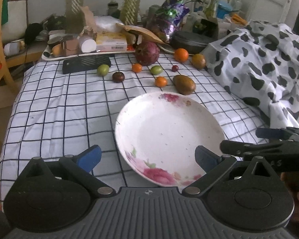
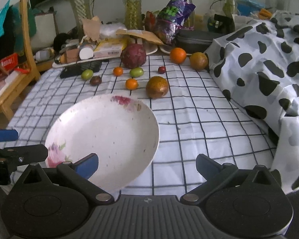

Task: Organize fruits
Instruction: 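Move both grippers past the white plate toward the row of fruits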

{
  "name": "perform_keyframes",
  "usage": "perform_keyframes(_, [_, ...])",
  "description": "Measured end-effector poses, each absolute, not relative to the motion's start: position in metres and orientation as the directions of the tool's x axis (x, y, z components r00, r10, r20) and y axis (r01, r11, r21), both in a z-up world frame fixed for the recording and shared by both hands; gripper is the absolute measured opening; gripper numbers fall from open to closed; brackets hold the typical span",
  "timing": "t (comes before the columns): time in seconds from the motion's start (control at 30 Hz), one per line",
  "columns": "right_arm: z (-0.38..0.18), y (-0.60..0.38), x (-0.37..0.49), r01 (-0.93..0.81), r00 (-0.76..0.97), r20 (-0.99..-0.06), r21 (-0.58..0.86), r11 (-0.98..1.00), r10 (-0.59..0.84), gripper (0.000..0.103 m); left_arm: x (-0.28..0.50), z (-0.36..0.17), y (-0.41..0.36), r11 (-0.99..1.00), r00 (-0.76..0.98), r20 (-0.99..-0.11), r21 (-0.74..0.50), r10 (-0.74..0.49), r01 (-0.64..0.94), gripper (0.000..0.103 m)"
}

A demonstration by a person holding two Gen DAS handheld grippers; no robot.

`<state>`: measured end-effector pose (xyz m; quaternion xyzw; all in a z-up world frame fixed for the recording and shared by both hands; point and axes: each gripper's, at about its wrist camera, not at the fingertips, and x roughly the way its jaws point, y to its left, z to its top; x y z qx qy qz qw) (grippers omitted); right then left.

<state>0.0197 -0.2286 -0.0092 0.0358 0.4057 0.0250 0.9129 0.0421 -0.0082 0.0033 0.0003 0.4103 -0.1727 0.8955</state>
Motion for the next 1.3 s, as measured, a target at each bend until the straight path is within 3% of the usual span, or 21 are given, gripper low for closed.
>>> perform_keyframes(0.4, [-0.014,-0.236,0.044,-0.042,0.674,-0.729,0.12,0.992,0.117,0.103,0.063,-0.001,0.0,0.966,0.63,-0.747,-0.065,-0.214,0.251,0.102])
perform_keyframes(0.73, [-0.024,-0.244,0.074,-0.055,0.664,-0.743,0.072,0.996,0.09,0.103,0.098,-0.002,0.009,0.954,0.624,-0.732,-0.12,-0.272,0.274,0.102])
perform_keyframes(1.03, [-0.027,-0.251,0.106,-0.096,0.654,-0.734,0.159,0.983,0.183,0.103,0.134,-0.008,-0.002,0.928,0.623,-0.725,-0.059,-0.293,0.368,0.101])
perform_keyframes(1.07, [-0.027,-0.251,0.11,-0.102,0.656,-0.731,0.161,0.982,0.188,0.103,0.137,-0.008,-0.004,0.925,0.624,-0.724,-0.051,-0.295,0.378,0.099])
perform_keyframes(1.1, [-0.026,-0.25,0.114,-0.108,0.658,-0.728,0.16,0.981,0.191,0.103,0.141,-0.009,-0.005,0.921,0.625,-0.723,-0.041,-0.295,0.387,0.085])
perform_keyframes(1.13, [-0.026,-0.249,0.117,-0.115,0.661,-0.725,0.158,0.981,0.194,0.103,0.145,-0.01,-0.006,0.918,0.622,-0.726,-0.034,-0.294,0.394,0.078])
perform_keyframes(1.3, [-0.028,-0.246,0.135,-0.145,0.666,-0.723,0.117,0.983,0.184,0.103,0.167,-0.015,-0.009,0.911,0.613,-0.733,-0.02,-0.294,0.413,0.076])
